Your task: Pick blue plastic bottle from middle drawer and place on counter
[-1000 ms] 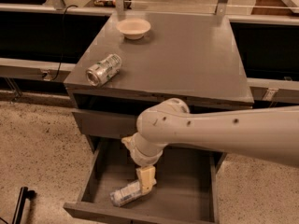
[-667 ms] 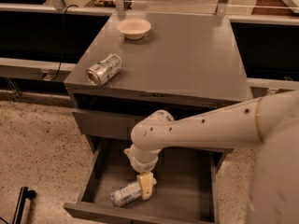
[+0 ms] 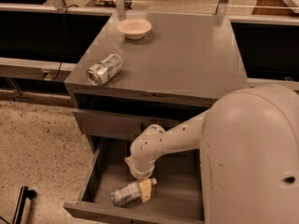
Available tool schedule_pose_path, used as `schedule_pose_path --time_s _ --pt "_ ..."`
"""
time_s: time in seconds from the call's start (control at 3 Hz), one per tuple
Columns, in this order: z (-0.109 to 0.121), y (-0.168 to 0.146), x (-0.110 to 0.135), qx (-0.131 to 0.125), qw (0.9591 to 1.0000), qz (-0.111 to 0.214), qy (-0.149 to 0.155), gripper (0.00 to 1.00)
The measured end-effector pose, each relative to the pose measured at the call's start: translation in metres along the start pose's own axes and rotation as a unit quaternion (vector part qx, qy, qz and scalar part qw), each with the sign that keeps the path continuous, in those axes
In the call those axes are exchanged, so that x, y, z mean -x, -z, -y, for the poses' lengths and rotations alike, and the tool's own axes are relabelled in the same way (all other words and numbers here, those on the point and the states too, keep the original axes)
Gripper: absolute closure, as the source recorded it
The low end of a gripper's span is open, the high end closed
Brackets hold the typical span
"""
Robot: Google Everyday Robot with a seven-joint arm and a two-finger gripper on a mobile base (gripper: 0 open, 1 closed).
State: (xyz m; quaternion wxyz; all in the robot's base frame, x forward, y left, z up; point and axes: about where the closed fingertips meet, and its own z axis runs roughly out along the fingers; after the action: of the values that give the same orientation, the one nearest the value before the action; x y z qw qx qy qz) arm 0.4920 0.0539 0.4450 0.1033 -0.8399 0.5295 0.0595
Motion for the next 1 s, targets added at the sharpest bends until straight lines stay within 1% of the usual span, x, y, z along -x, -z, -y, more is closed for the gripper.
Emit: schedule_pose_path --time_s 0.33,0.67,1.0 --pt "0.0 -0.026 -0.003 -0.001 0.9999 -0.001 0.015 0.0" --pt "0.001 -0.052 -0.002 -0.008 0.9994 0.013 0.03 0.0" --pt "0.0 -0.068 -0.001 -0.01 0.9992 0.02 0.034 0.19"
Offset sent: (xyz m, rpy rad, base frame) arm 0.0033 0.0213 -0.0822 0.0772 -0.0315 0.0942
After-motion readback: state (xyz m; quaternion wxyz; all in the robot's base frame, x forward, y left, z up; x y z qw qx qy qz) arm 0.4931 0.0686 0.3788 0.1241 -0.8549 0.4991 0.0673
